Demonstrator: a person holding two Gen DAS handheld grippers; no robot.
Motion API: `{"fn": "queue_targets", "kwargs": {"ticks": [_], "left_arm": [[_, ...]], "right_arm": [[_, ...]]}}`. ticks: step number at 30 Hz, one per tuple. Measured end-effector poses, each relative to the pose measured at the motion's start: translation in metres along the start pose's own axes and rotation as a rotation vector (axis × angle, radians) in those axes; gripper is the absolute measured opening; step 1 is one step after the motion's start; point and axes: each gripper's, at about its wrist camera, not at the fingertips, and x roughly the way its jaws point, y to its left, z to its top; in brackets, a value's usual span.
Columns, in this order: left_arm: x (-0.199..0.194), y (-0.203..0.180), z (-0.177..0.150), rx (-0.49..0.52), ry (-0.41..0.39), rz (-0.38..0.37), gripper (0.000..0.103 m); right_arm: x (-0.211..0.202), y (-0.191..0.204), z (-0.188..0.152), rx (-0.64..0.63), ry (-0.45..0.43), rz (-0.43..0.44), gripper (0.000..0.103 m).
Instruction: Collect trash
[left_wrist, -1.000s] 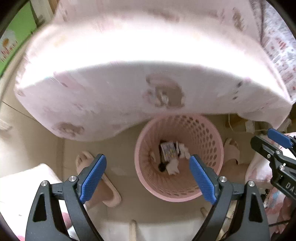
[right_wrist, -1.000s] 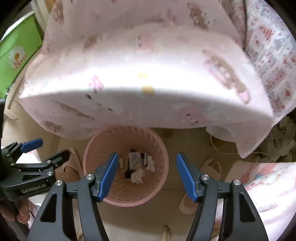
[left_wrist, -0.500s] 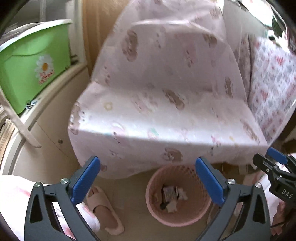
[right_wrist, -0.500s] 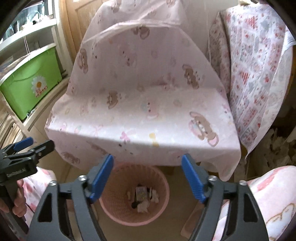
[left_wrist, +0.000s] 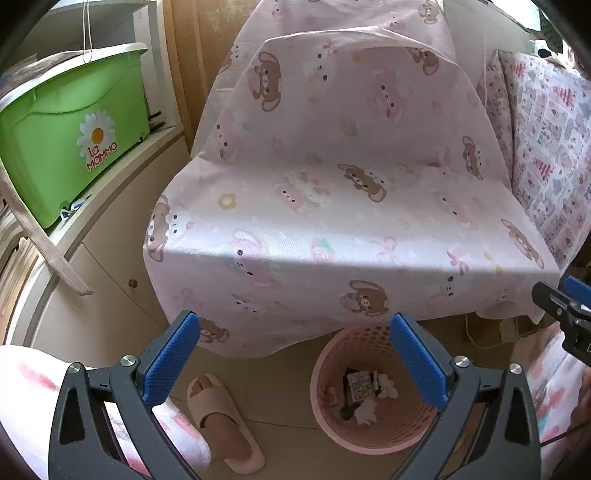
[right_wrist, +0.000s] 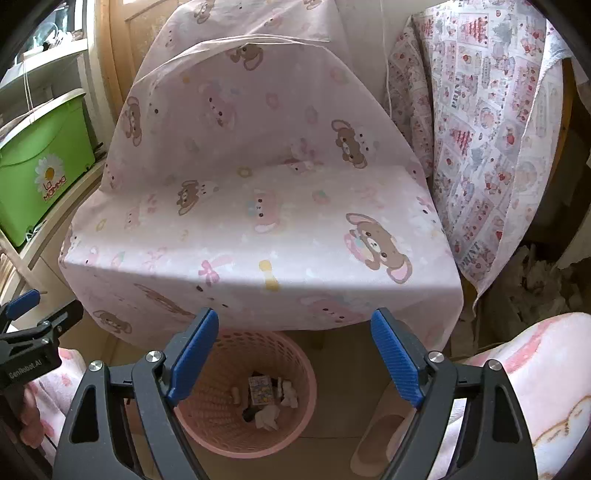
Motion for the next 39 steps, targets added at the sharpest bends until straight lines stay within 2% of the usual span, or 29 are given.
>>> {"fn": "queue_targets", "kwargs": {"ticks": [39], "left_arm": [[0.0010, -0.0085, -0.0011, 0.019, -0.006, -0.011, 0.102]], "right_arm": [[0.0001, 0.0059, -0.0008, -0.011, 0.001, -0.003, 0.086]]}}
